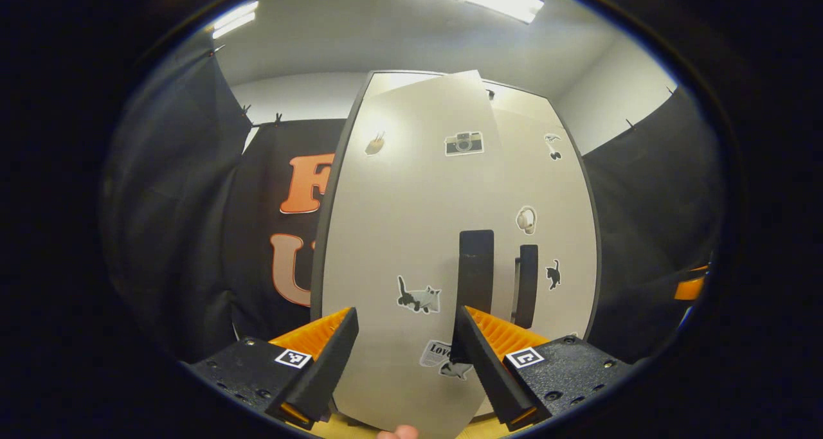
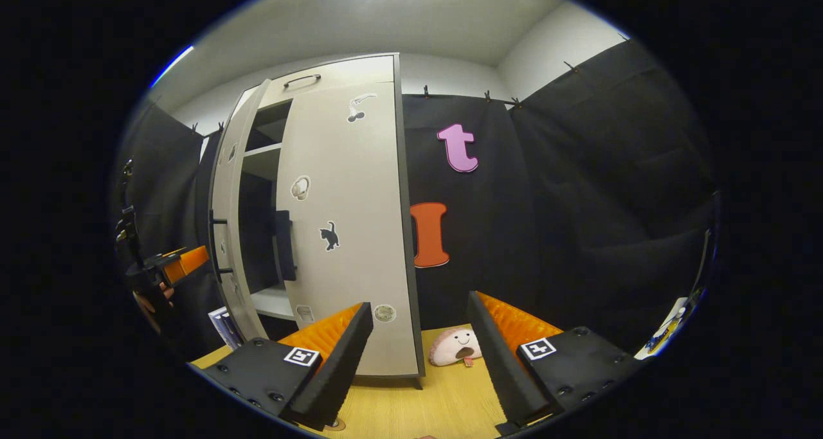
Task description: Grasp the bottle in the cabinet with the left hand and place it on the coaster, then close the right door with the right hand and the left door with the left hand.
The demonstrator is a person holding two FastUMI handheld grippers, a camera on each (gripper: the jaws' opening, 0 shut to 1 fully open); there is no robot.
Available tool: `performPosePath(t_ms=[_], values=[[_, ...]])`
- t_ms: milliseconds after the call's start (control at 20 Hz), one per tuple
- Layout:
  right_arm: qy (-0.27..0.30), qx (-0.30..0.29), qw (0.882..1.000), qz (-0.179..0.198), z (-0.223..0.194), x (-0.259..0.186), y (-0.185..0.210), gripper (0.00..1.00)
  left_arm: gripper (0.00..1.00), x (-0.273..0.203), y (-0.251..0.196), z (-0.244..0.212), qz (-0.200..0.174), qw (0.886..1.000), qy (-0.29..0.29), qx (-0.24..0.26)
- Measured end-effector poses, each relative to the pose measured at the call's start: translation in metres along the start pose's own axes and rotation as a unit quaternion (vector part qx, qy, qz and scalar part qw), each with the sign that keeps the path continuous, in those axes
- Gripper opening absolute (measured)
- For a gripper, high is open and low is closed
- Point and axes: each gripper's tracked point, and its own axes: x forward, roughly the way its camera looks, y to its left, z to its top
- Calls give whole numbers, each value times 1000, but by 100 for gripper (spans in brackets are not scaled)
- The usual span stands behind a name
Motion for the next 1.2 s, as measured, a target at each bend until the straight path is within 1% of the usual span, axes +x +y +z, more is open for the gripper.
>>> performPosePath(t_ms=[50,100,300,500,550,600,650,850,1000,1150,1200], values=[[-1,0,1000,-4,1,0,-3,97,92,4,-2,-3,-3,1000,3,-2],[-1,0,1000,-8,1,-1,-6,97,94,11,-5,-5,-6,1000,5,-3],[1,2,1000,-23,1,-2,-17,97,94,26,-14,-8,-12,1000,4,-7],[6,1,999,-36,-1,-2,-25,97,94,44,-22,-16,-11,1000,10,-4],[7,-1,999,-38,-2,-2,-27,97,98,47,-23,-16,-10,1000,10,-3],[8,-2,999,-40,-3,-2,-28,97,94,51,-25,-19,-9,1000,11,-5],[9,-3,999,-41,-3,-2,-28,97,94,55,-26,-20,-8,1000,12,-7],[12,0,999,-40,-3,1,-28,97,95,67,-28,-25,-6,1000,17,-19],[12,3,999,-35,-1,2,-24,97,94,67,-28,-27,-7,1000,18,-20],[14,6,1000,-26,-1,3,-18,98,95,65,-27,-32,-5,999,34,-17],[15,6,1000,-23,-1,3,-16,88,94,63,-27,-33,-4,999,36,-21]])
